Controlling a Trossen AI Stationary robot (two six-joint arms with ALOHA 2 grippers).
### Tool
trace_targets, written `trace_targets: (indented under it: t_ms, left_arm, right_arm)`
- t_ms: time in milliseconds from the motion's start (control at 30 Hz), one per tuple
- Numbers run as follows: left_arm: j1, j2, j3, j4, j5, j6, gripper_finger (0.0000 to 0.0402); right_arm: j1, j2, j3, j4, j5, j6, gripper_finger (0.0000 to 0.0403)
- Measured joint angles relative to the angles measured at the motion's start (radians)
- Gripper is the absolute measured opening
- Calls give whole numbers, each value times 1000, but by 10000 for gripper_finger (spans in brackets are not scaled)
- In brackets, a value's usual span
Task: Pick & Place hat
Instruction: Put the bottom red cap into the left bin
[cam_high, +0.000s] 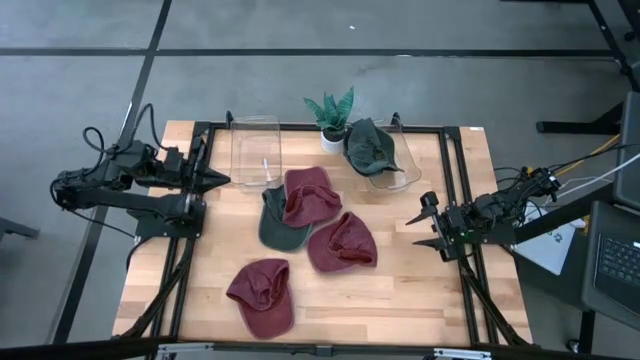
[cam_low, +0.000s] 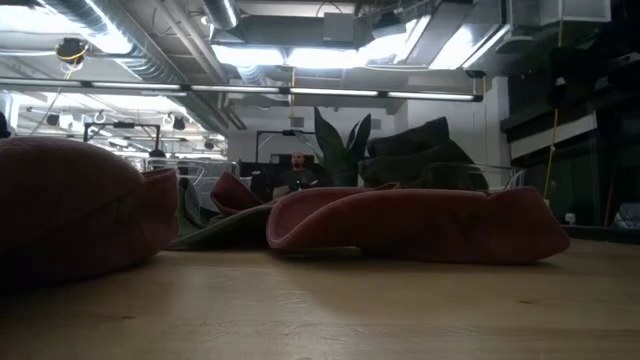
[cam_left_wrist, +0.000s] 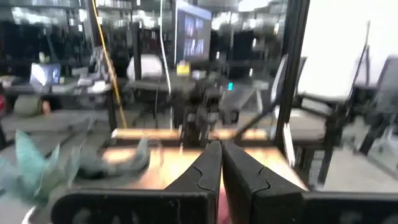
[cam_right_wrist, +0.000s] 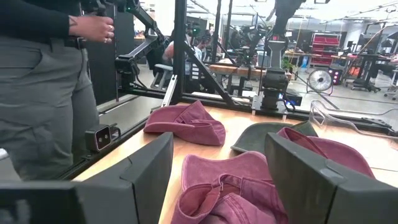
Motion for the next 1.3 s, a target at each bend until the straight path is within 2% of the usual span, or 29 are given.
trace_targets:
  t_ms: [200,333,433,500,600,767,867,1000,1300]
  left_arm:
    - [1,26,0,40,196,23,13]
    - [3,74,0,39,318,-23,11]
    - [3,121,0,61,353,-80,10]
    - [3,154,0,97,321,-141,12]
    - [4,210,0,156,195,-265,13]
    - [31,305,0,181,-83,-654,11]
    - [58,352,0,176,-197,-870,13]
    - [84,402,0,192,-249,-1013,12]
    - [94,467,0,218,-266,-1030,12]
  right_arm:
    - [0,0,0,0,0,0,252]
    - [0,0,0,0,0,0,252]
    - [0,0,0,0,0,0,252]
    - [0,0,0,0,0,0,252]
    - [0,0,0,0,0,0,252]
    - [0,0,0,0,0,0,252]
    - [0,0,0,0,0,0,252]
    - [0,0,0,0,0,0,252]
    - [0,0,0,0,0,0,252]
